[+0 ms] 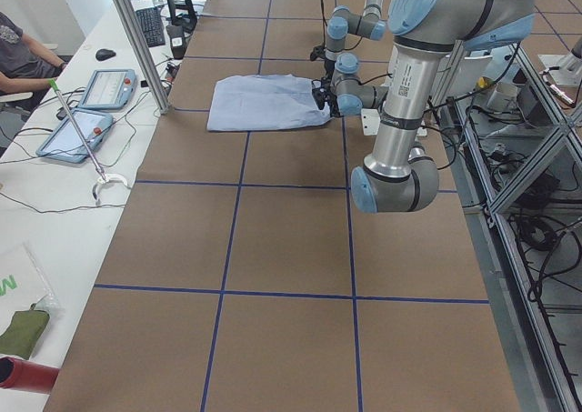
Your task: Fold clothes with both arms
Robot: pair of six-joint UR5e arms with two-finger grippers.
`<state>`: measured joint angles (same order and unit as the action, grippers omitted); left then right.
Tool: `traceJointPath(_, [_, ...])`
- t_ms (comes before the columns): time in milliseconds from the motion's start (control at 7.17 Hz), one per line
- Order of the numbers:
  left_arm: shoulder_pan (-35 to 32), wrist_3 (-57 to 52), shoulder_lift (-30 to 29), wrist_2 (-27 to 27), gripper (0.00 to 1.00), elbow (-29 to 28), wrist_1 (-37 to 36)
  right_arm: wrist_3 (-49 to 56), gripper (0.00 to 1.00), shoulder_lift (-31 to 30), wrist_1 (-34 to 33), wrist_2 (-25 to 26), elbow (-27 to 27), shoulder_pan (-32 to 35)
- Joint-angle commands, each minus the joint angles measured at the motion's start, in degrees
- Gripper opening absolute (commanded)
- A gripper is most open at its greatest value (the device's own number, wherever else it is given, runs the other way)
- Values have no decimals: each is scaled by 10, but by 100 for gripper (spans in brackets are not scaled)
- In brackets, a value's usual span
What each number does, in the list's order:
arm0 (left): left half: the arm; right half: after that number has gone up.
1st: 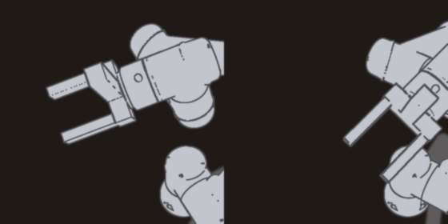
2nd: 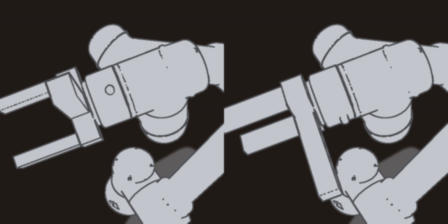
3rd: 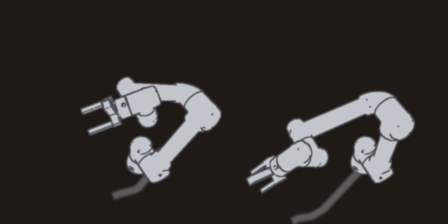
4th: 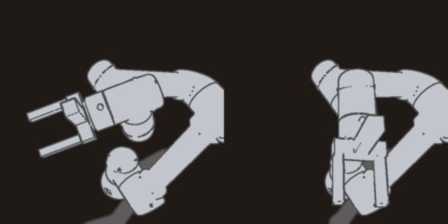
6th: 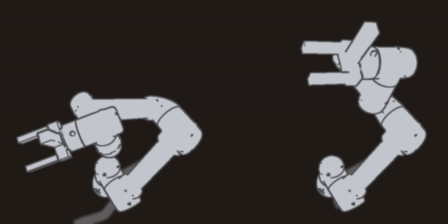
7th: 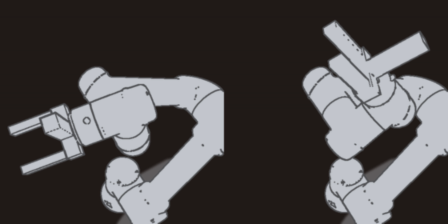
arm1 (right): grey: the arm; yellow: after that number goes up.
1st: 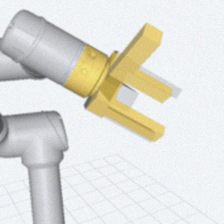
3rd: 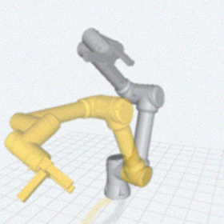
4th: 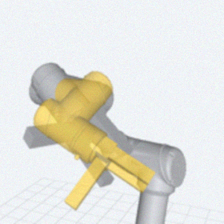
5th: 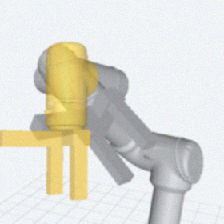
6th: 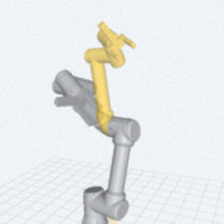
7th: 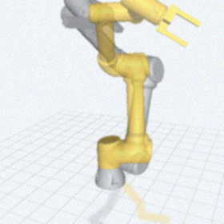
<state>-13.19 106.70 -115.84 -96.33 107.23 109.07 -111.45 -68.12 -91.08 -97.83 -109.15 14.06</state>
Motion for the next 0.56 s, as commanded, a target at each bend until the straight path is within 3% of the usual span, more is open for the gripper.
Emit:
traceJointPath(0, [0, 0, 0, 1, 0, 0, 0, -1, 87, 0, -7, 0, 0, -2])
traceJointPath(419, [1, 2, 0, 4, 0, -1, 0, -1, 85, 0, -11, 0, 1, -7])
